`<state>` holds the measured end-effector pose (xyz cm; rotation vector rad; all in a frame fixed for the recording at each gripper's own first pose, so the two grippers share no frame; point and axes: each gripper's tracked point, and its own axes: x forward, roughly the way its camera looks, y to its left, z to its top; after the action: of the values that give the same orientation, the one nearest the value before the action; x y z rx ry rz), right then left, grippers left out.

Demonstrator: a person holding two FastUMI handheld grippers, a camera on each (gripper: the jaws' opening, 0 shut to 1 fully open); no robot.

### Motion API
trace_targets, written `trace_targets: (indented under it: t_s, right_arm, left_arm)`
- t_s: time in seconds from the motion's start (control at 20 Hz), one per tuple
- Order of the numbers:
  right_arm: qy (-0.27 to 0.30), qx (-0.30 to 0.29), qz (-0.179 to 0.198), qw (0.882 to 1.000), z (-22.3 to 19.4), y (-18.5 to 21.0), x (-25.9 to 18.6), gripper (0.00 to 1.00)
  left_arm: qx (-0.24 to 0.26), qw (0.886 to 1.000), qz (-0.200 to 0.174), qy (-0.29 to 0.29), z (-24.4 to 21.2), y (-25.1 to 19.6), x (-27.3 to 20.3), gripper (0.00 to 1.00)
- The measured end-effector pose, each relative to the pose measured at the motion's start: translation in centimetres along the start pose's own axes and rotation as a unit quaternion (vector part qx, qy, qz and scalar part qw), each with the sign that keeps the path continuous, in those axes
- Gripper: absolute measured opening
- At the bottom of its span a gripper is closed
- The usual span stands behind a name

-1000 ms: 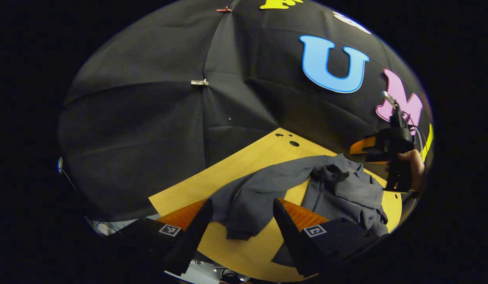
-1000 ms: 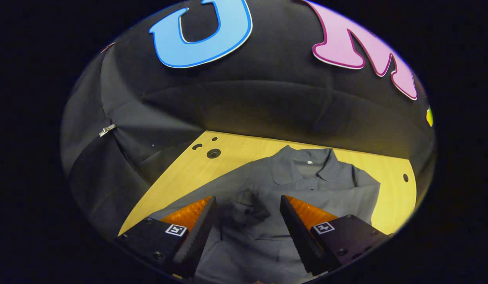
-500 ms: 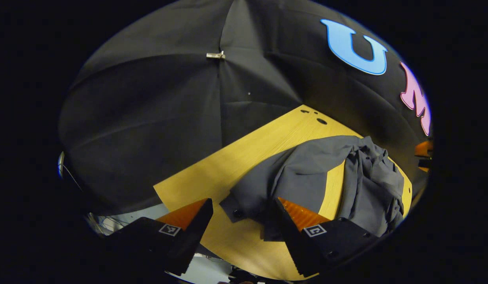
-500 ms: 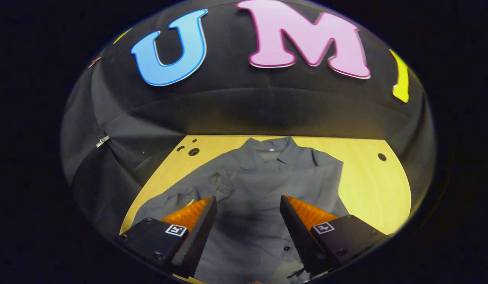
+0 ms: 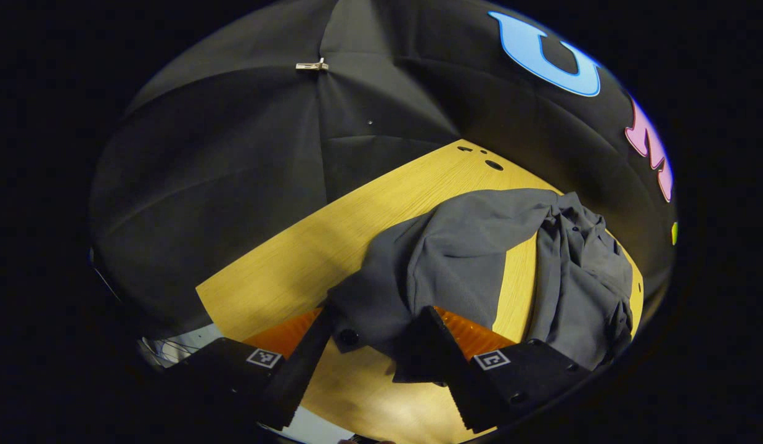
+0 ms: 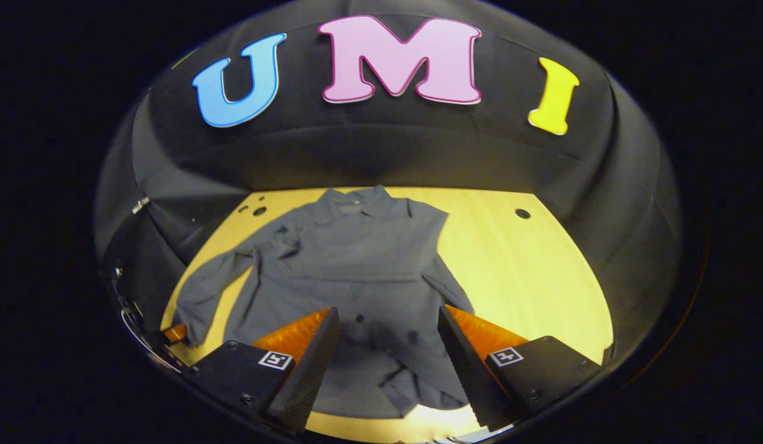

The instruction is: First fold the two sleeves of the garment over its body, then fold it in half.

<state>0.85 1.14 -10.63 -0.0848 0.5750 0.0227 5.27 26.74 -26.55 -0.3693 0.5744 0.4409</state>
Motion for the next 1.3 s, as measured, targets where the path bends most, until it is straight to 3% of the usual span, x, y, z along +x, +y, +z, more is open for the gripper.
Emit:
trace_targets:
  t_s: [0.15, 0.25, 0.35, 0.55, 0.6, 0.7, 0.85, 1.3]
  right_arm:
    - [0.021, 0.019, -0.022, 0.999, -2.4, -2.2, -1.4, 0.99]
    - [0.028, 0.04, -0.028, 0.998, -2.8, -2.9, -1.5, 0.99]
    - [0.027, 0.044, -0.03, 0.998, -2.9, -3.4, -1.7, 0.99]
    - [0.019, 0.037, -0.034, 0.999, -2.8, -4.5, -2.3, 0.99]
    - [0.018, 0.038, -0.034, 0.999, -2.8, -4.9, -2.3, 0.99]
    - [0.017, 0.04, -0.033, 0.999, -3.0, -5.4, -2.1, 0.99]
    - [0.022, 0.046, -0.026, 0.998, -3.3, -5.9, -1.5, 0.99]
    - [0.027, 0.078, -0.02, 0.996, -3.3, -7.3, -0.1, 0.99]
  left_arm:
    - [0.058, 0.998, 0.026, 0.014, -0.6, -0.1, 0.9, 0.98]
    - [0.081, 0.997, 0.007, 0.014, -0.4, -1.9, 1.1, 0.93]
    - [0.082, 0.997, 0.006, 0.009, -0.3, -2.5, 1.7, 0.77]
    - [0.078, 0.997, -0.027, 0.006, 0.0, -4.0, 2.1, 0.29]
    - [0.076, 0.997, -0.032, 0.004, 0.3, -4.2, 2.0, 0.12]
    - [0.071, 0.997, -0.039, 0.004, 0.5, -4.2, 2.1, 0.06]
    - [0.055, 0.998, -0.03, -0.006, 2.1, -3.9, 1.4, 0.06]
    - [0.035, 0.993, -0.074, -0.083, 13.6, -10.1, -2.6, 0.06]
